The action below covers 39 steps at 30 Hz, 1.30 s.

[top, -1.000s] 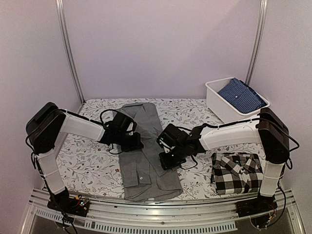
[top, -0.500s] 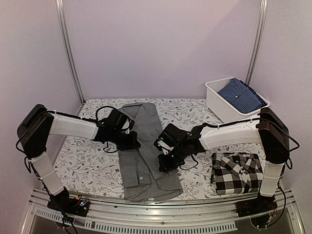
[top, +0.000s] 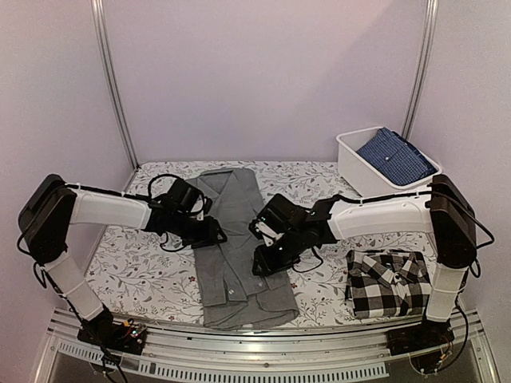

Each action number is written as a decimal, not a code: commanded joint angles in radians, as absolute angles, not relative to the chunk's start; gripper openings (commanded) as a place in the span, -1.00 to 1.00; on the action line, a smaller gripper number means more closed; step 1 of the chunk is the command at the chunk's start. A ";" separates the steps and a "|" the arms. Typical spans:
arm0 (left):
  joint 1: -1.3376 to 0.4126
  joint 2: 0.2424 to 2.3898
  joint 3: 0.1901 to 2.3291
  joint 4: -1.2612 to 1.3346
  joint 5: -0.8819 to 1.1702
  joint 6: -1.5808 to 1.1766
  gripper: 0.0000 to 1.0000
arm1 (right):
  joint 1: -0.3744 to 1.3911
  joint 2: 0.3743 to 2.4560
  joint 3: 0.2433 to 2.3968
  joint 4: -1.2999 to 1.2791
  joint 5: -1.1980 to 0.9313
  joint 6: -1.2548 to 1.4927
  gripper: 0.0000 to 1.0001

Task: Fold and stack the long sleeve shirts
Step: Adjust the sleeve of the rectangle-folded shirt, then move the rectangle-folded shirt to the center of the board.

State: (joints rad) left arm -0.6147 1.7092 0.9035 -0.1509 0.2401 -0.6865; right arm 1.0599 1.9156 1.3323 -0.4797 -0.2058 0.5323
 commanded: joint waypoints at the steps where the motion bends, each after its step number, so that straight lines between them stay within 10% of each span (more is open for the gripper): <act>1: -0.594 1.561 0.875 -0.125 0.206 -0.690 -0.05 | 1.041 1.835 1.321 -0.463 -0.110 0.543 -0.28; 19: -0.399 1.969 1.119 0.068 0.345 -0.657 -0.58 | 0.896 1.825 1.299 -0.343 -0.088 0.532 -0.68; 39: -0.264 2.425 1.832 -0.286 0.449 -0.500 -0.38 | 0.851 1.813 1.267 -0.254 -0.109 0.580 -0.45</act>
State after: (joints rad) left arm -0.2699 2.4184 1.7760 -0.1802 0.4320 -0.5289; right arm 0.8654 1.8130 1.2423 -0.2836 -0.0883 0.5648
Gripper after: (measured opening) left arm 0.274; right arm 0.258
